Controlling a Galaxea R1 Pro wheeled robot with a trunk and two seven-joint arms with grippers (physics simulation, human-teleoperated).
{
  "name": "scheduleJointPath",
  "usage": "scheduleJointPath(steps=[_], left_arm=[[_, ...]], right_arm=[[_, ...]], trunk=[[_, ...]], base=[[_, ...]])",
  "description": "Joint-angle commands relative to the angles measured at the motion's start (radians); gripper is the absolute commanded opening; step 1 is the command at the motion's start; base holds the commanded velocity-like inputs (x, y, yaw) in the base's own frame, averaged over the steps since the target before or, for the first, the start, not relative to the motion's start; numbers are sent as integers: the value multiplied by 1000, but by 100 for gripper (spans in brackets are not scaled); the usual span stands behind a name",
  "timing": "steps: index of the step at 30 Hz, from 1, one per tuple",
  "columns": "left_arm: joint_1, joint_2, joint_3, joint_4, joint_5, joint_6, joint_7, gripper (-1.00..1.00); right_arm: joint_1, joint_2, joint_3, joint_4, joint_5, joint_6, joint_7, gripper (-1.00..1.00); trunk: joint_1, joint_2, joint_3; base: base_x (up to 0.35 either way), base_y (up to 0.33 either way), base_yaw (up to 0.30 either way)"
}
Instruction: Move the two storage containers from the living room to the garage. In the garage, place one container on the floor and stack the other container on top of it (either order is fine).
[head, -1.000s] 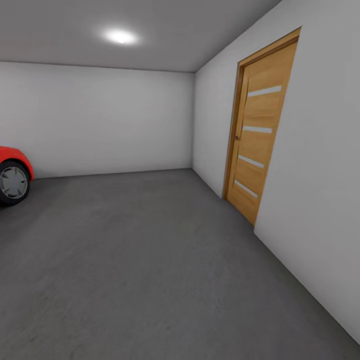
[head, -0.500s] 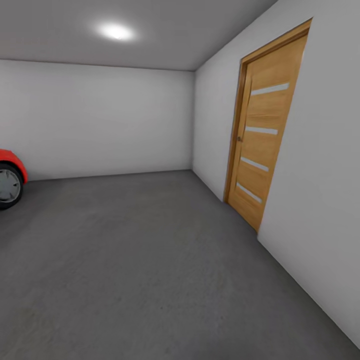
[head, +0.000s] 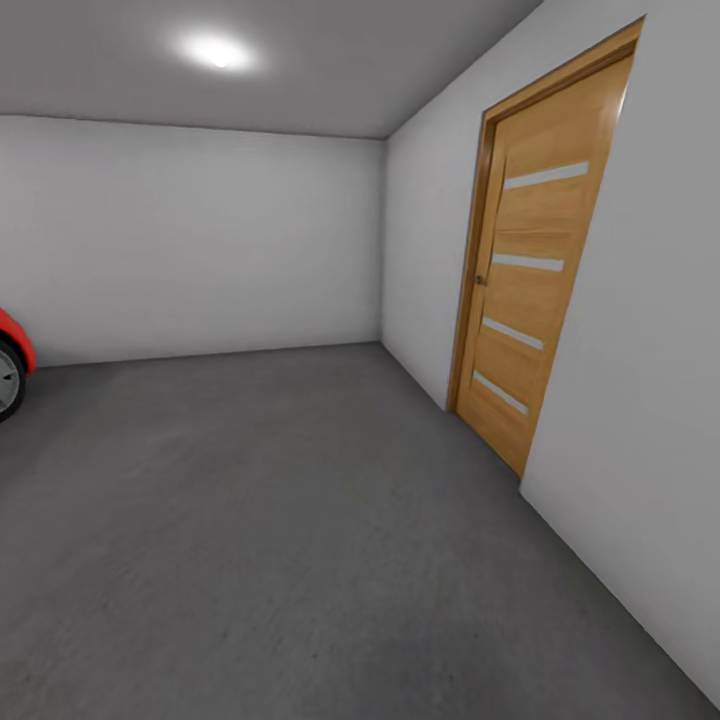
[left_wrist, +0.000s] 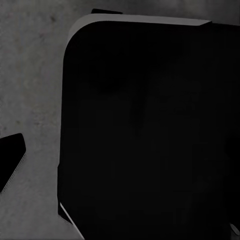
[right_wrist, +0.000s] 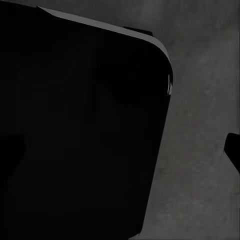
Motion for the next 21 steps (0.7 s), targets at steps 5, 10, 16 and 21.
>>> scheduleJointPath(steps=[5, 10, 16, 21], left_arm=[[0, 0, 0, 0, 10, -3, 0, 100], [0, 0, 0, 0, 10, -4, 0, 100], [0, 0, 0, 0, 10, -4, 0, 100], [0, 0, 0, 0, 10, -4, 0, 100]], right_arm=[[0, 0, 9, 0, -9, -3, -3, 100], [0, 0, 9, 0, -9, -3, -3, 100], [0, 0, 9, 0, -9, -3, -3, 100], [0, 0, 8, 0, -9, -3, -3, 100]], trunk=[[1, 0, -1], [1, 0, -1], [1, 0, -1], [1, 0, -1]], base=[[324, -2, 0], [324, -78, 0], [324, -143, 0], [323, -152, 0]])
